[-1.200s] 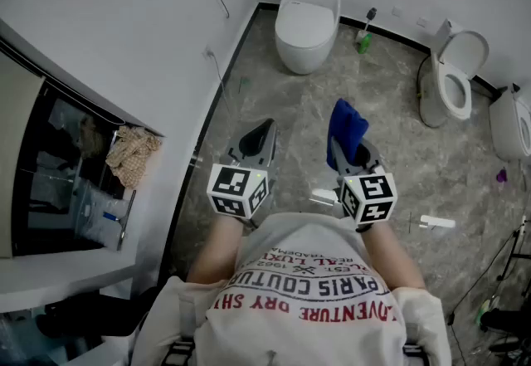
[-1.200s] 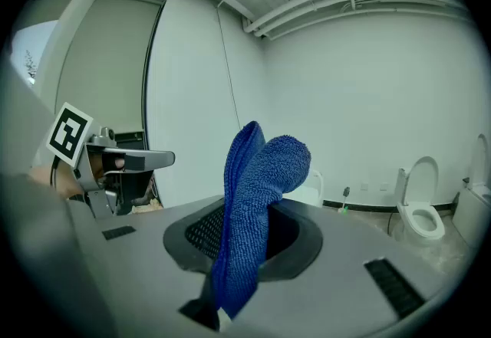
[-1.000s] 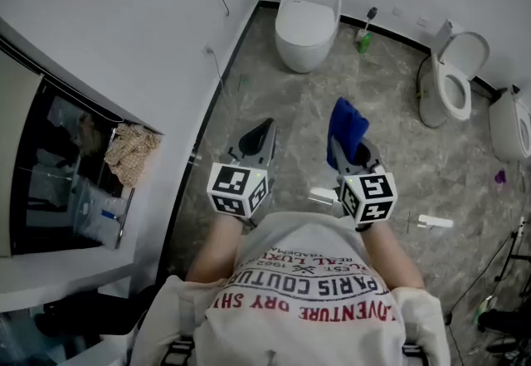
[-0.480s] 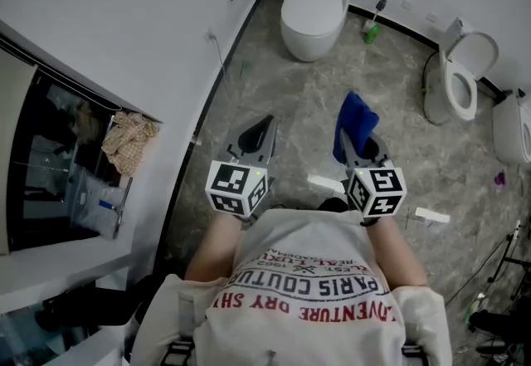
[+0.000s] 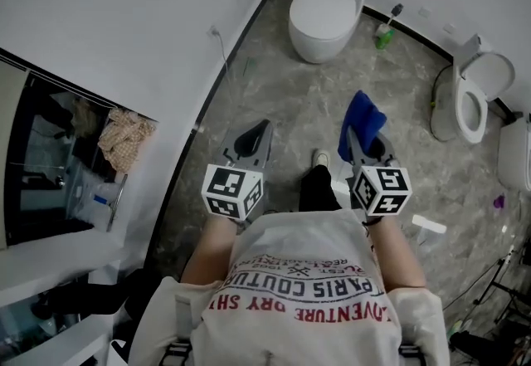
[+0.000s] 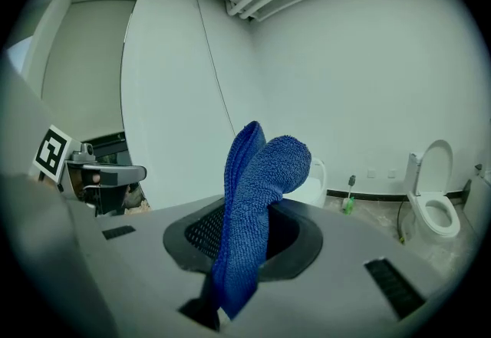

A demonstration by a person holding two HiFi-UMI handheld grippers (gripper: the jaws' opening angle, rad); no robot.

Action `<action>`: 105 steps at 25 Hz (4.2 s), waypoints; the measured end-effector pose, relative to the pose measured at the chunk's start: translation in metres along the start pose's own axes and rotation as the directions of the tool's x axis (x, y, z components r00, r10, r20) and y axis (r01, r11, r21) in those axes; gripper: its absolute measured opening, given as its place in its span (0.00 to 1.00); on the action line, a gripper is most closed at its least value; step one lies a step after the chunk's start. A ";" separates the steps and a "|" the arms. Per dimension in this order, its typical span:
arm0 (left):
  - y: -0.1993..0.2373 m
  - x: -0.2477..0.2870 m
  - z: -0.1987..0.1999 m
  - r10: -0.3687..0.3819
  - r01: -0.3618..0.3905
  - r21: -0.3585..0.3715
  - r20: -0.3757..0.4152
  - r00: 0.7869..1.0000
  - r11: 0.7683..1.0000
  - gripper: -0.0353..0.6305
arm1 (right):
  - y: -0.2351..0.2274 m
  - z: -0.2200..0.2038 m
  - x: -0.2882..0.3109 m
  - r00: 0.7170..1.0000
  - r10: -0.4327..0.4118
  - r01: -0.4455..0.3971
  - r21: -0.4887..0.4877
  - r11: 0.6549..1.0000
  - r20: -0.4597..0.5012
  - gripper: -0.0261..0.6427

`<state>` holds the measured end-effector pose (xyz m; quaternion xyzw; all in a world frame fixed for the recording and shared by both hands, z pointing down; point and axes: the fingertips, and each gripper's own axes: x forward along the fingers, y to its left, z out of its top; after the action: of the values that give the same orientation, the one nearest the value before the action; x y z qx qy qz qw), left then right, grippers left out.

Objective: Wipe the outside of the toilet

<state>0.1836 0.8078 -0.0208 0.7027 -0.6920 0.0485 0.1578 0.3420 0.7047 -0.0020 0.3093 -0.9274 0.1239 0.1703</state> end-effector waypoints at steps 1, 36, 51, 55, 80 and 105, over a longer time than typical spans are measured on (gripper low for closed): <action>0.004 0.013 0.004 0.014 -0.014 -0.001 -0.004 1.000 1.000 0.06 | -0.011 0.005 0.012 1.000 0.012 -0.012 0.002 1.000 -0.002 0.15; 0.227 0.638 0.192 -0.004 0.004 -0.004 -0.087 0.996 1.000 0.06 | -0.405 0.205 0.506 0.986 0.006 0.001 0.040 0.999 -0.164 0.15; 0.312 0.836 0.207 0.078 -0.097 -0.100 -0.181 0.980 0.990 0.06 | -0.554 0.269 0.730 0.964 0.031 -0.034 -0.007 0.999 -0.264 0.15; 0.328 0.880 0.198 0.184 -0.215 -0.157 -0.193 0.964 0.964 0.06 | -0.595 0.265 0.800 0.938 0.092 -0.111 -0.039 0.993 -0.335 0.15; 0.414 1.051 0.065 0.309 -0.375 -0.308 -0.243 0.920 0.874 0.06 | -0.693 0.136 1.080 0.726 0.138 -0.274 -0.099 0.957 -0.674 0.15; 0.487 1.049 -0.076 0.391 -0.461 -0.417 -0.246 0.887 0.783 0.06 | -0.568 0.139 1.190 0.725 0.076 -0.570 -0.534 0.624 -0.685 0.15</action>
<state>-0.2464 -0.1707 0.4273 0.4636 -0.8106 -0.0325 0.3563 -0.2351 -0.4164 0.4093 -0.0225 -0.8352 -0.1255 0.5350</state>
